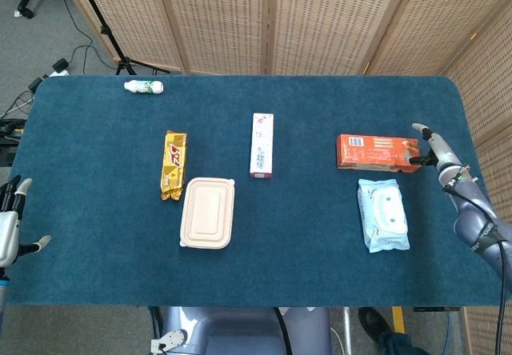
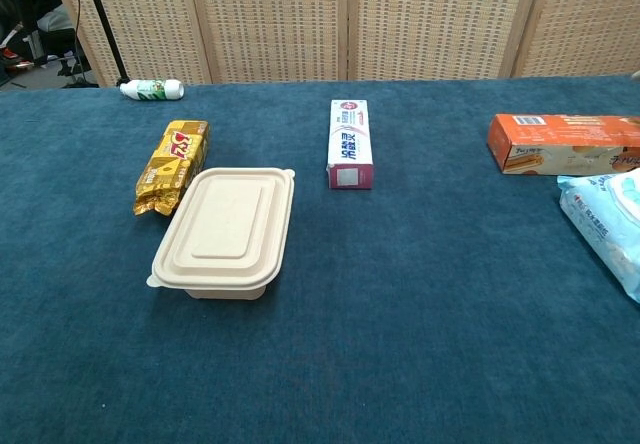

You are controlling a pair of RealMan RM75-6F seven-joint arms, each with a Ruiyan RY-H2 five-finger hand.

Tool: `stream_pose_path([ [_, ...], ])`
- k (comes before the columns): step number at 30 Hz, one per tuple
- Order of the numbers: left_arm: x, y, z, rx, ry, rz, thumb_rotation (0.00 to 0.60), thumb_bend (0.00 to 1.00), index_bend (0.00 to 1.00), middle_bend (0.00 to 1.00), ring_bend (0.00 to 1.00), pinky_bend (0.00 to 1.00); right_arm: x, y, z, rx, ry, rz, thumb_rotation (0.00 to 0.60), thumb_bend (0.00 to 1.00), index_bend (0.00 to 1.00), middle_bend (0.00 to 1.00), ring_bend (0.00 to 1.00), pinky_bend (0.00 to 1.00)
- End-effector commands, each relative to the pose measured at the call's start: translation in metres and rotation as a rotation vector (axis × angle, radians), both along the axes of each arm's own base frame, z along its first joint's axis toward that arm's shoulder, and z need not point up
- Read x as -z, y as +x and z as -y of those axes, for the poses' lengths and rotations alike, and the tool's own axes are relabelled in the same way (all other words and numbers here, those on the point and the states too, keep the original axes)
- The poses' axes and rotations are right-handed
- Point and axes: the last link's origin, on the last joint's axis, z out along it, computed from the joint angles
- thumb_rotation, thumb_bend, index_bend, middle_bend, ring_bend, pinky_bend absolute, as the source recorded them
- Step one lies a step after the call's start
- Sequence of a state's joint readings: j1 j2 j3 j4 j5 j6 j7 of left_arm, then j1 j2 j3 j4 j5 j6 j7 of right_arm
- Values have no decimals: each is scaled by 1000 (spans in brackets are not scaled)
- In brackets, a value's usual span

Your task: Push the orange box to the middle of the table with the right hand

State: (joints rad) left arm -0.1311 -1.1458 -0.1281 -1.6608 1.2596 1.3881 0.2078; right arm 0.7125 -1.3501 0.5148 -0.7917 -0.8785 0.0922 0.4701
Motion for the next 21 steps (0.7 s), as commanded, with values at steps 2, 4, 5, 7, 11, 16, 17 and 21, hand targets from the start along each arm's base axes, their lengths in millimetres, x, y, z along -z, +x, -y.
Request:
stream_pose_path([
  [2,1,1,0,3,-3,-1,600,0,0,0,0,0,-4,-3,0,42,-2,84,600,1000,61,2,0,0],
  [4,1,1,0,4,-4,-2,600,0,0,0,0,0,-3,-2,0,45,5,96,600,1000,70,4,0,0],
  [5,2,1,0,5,-7,-3,600,0,0,0,0,0,-3,-2,0,45,12,100,600,1000,70,4,0,0],
  [7,2,2,-1,7,-11,-5,600,0,0,0,0,0,-1,-3,0,43,20,92,600,1000,72,5,0,3],
  [11,2,2,-1,8,-11,-5,600,0,0,0,0,0,4,-5,2,47,25,84,600,1000,78,9,0,6],
  [16,2,1,0,4,-10,-3,600,0,0,0,0,0,11,-8,6,65,26,87,600,1000,96,24,0,7],
  [17,2,1,0,4,-10,-4,600,0,0,0,0,0,13,-8,7,71,24,91,600,1000,101,29,0,8],
  [21,2,1,0,3,-10,-2,600,0,0,0,0,0,20,-7,11,81,28,101,600,1000,146,70,0,17],
])
